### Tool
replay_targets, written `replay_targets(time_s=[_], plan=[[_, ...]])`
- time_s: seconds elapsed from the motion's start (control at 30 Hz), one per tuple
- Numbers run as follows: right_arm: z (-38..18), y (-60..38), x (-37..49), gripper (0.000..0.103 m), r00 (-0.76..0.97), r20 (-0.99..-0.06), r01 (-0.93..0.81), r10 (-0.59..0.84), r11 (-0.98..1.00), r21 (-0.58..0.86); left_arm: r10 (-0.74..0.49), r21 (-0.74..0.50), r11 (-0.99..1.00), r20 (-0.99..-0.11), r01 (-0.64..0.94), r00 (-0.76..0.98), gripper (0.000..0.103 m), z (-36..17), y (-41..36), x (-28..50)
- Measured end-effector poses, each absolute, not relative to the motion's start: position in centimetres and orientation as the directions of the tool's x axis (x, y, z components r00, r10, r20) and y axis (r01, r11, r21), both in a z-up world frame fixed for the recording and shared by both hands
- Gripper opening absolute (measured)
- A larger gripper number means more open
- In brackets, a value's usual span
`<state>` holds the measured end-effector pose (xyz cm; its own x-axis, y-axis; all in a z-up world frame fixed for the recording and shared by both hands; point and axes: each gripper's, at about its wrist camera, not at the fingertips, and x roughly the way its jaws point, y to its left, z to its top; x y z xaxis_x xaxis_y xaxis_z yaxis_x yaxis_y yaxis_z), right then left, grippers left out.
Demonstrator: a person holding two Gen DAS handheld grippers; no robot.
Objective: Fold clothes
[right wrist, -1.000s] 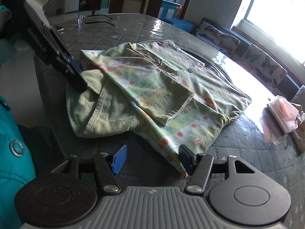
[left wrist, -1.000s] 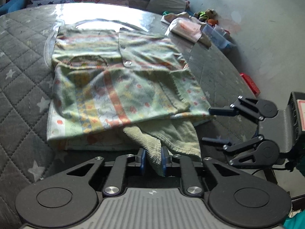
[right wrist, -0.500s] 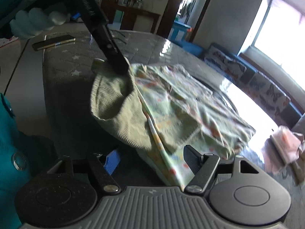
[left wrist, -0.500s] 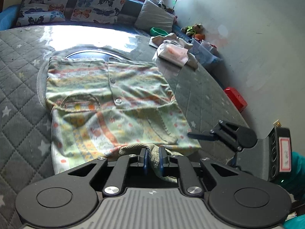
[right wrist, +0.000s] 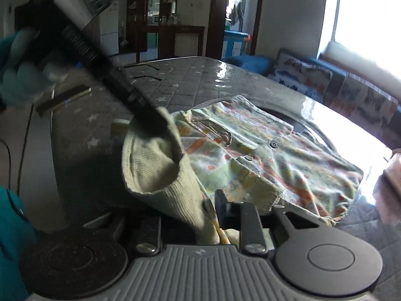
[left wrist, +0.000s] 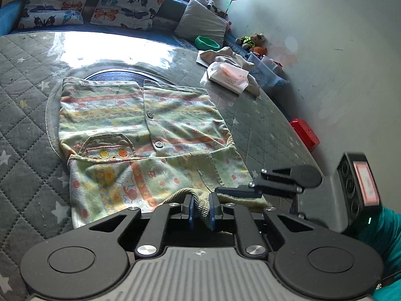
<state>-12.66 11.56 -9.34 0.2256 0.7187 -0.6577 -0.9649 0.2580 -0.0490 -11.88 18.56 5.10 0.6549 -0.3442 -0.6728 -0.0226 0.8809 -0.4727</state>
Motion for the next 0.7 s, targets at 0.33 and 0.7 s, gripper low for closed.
replay_targets(time_s=[0.33,0.7], plan=[[-6.9,12.1,-8.8,0.013,0.195,-0.656,-0.935,0.729,0.340,0.100,-0.253,-0.370,0.929,-0.612,0.011,0.749,0.046,6.2,19.4,-16.0],[-5.8,12.4,-8.1,0.012,0.219,-0.636,-0.923,0.740,0.369,0.111,-0.007,-0.001,1.000,-0.615,0.008,0.789,0.055,5.1,16.9,-16.9]])
